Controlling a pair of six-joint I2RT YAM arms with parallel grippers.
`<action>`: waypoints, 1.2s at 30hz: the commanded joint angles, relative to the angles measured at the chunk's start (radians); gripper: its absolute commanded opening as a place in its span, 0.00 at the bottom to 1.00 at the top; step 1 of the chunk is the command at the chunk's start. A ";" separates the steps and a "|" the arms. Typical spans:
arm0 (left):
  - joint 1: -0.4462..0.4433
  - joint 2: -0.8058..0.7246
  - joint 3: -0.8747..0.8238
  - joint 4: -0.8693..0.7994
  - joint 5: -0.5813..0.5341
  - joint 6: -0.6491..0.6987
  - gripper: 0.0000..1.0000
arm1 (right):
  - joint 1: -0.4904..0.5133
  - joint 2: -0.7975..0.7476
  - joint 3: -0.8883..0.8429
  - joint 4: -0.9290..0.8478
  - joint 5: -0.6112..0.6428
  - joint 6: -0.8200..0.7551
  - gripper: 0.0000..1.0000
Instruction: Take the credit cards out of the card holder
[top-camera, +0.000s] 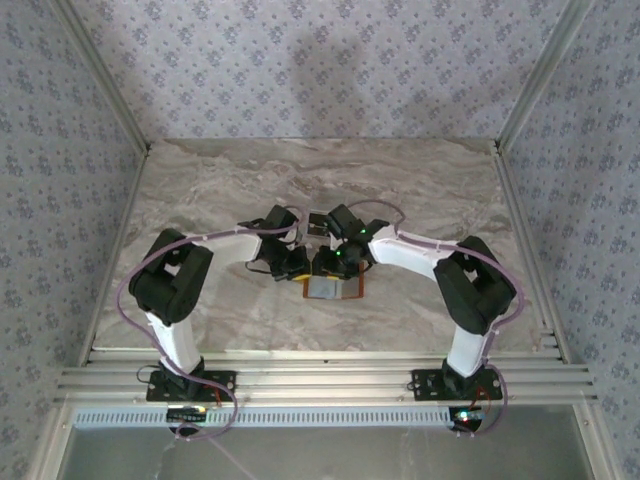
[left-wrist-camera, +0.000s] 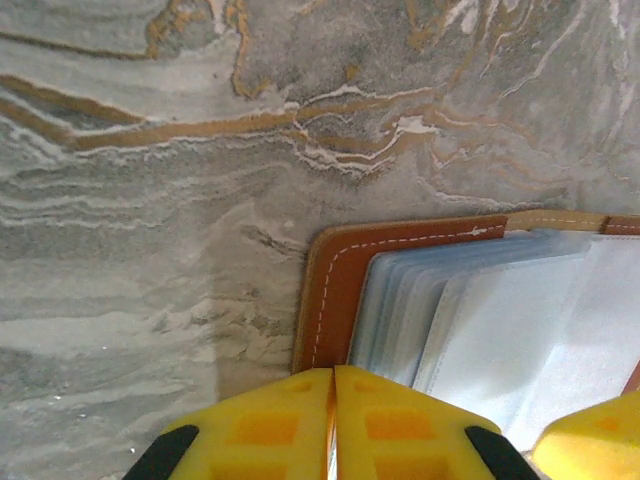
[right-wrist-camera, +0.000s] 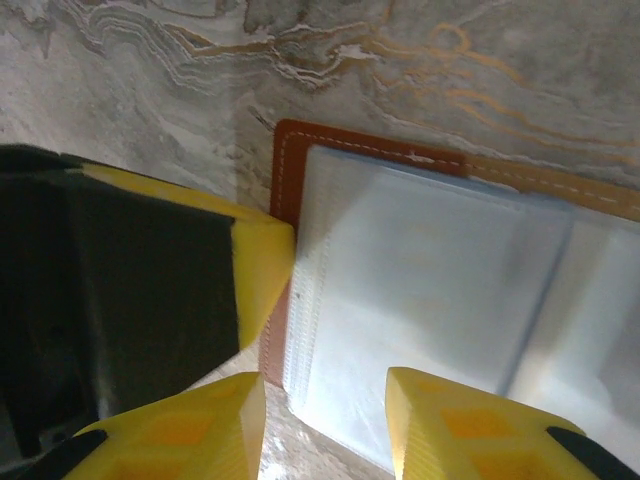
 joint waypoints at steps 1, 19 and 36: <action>-0.002 -0.012 -0.053 -0.014 0.001 -0.021 0.11 | 0.005 0.031 0.025 0.016 -0.028 0.021 0.38; 0.004 -0.025 -0.098 -0.009 -0.019 -0.041 0.10 | 0.006 0.054 0.012 -0.042 0.065 0.022 0.35; 0.006 -0.026 -0.088 -0.027 -0.025 -0.032 0.10 | 0.059 0.075 0.147 -0.313 0.326 -0.049 0.43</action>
